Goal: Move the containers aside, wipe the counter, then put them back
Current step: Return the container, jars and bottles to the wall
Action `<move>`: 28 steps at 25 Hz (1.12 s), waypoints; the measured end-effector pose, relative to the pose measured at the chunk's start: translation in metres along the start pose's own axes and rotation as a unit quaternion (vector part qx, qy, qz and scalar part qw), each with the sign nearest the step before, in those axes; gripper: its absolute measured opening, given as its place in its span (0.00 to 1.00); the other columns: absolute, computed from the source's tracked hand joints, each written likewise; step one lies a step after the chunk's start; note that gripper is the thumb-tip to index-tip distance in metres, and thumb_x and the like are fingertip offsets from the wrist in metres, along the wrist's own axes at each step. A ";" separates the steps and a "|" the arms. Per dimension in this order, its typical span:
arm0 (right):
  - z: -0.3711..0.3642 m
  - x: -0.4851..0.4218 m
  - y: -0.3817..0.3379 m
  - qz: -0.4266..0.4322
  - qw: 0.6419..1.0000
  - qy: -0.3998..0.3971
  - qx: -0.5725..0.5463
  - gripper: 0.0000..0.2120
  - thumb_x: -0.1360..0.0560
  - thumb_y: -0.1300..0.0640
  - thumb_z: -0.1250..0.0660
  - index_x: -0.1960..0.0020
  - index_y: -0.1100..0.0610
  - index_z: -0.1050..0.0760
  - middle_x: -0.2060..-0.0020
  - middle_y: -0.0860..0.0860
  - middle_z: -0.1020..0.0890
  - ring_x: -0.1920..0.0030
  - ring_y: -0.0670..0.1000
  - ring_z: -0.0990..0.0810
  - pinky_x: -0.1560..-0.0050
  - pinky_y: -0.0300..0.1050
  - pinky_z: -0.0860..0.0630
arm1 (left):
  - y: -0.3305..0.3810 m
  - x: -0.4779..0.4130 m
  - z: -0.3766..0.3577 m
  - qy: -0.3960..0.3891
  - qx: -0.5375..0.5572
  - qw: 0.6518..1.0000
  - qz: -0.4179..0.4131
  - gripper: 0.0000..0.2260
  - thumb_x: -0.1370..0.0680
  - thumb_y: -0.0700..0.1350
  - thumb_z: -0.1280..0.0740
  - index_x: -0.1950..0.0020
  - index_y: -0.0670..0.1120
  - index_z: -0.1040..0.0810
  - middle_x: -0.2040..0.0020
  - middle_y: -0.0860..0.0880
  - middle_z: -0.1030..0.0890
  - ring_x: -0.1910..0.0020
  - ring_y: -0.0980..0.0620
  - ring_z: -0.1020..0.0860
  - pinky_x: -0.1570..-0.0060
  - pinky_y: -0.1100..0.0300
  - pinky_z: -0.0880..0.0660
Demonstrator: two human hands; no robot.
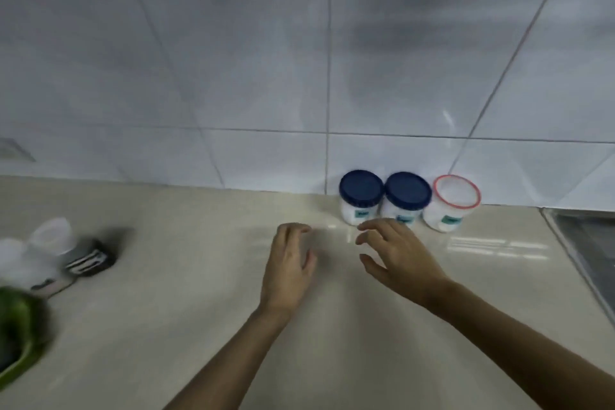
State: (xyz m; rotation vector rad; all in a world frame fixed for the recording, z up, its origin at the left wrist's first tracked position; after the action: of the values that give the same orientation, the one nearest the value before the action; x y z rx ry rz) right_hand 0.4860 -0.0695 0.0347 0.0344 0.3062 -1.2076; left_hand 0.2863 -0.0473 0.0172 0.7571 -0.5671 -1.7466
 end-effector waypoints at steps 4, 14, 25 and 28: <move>-0.028 -0.050 -0.124 0.117 0.991 -0.065 -0.023 0.12 0.30 0.53 0.27 0.48 0.53 0.22 0.46 0.53 0.19 0.46 0.54 0.20 0.47 0.49 0.23 | -0.075 0.049 0.111 0.011 -0.131 0.991 0.003 0.13 0.25 0.41 0.36 0.41 0.43 0.26 0.43 0.45 0.26 0.43 0.47 0.25 0.43 0.56 0.27; -0.063 -0.198 -0.360 0.183 0.967 -0.115 -0.135 0.20 0.26 0.51 0.34 0.36 0.55 0.29 0.39 0.51 0.26 0.38 0.53 0.28 0.39 0.47 0.31 | -0.226 0.105 0.357 0.066 -0.376 0.924 -0.029 0.15 0.28 0.44 0.38 0.42 0.43 0.27 0.44 0.43 0.23 0.45 0.42 0.25 0.47 0.51 0.27; -0.091 -0.269 -0.460 0.163 0.968 -0.160 -0.105 0.22 0.24 0.52 0.35 0.32 0.49 0.36 0.40 0.56 0.31 0.44 0.59 0.25 0.46 0.55 0.24 | -0.291 0.082 0.387 0.032 -0.222 0.961 0.160 0.26 0.26 0.48 0.31 0.29 0.49 0.34 0.39 0.44 0.29 0.39 0.43 0.29 0.38 0.54 0.32; -0.078 -0.250 -0.425 0.178 0.965 -0.140 -0.133 0.21 0.24 0.51 0.35 0.33 0.49 0.36 0.41 0.54 0.30 0.45 0.56 0.24 0.48 0.50 0.24 | -0.277 0.068 0.382 -0.026 -0.275 0.955 0.108 0.26 0.25 0.49 0.32 0.29 0.49 0.34 0.38 0.45 0.29 0.40 0.44 0.29 0.40 0.55 0.32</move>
State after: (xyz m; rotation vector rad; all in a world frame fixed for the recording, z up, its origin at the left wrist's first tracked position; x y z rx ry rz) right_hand -0.0028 0.0209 0.0806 -0.3011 0.2011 -0.7928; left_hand -0.1878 -0.0303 0.0692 0.2472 -0.1670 -1.6118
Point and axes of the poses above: each hand's wrist, its own x-axis away from the middle knuckle, its own z-axis out of the back of the hand, y = z × x, the point moved 2 cm from there along -x, towards the middle knuckle
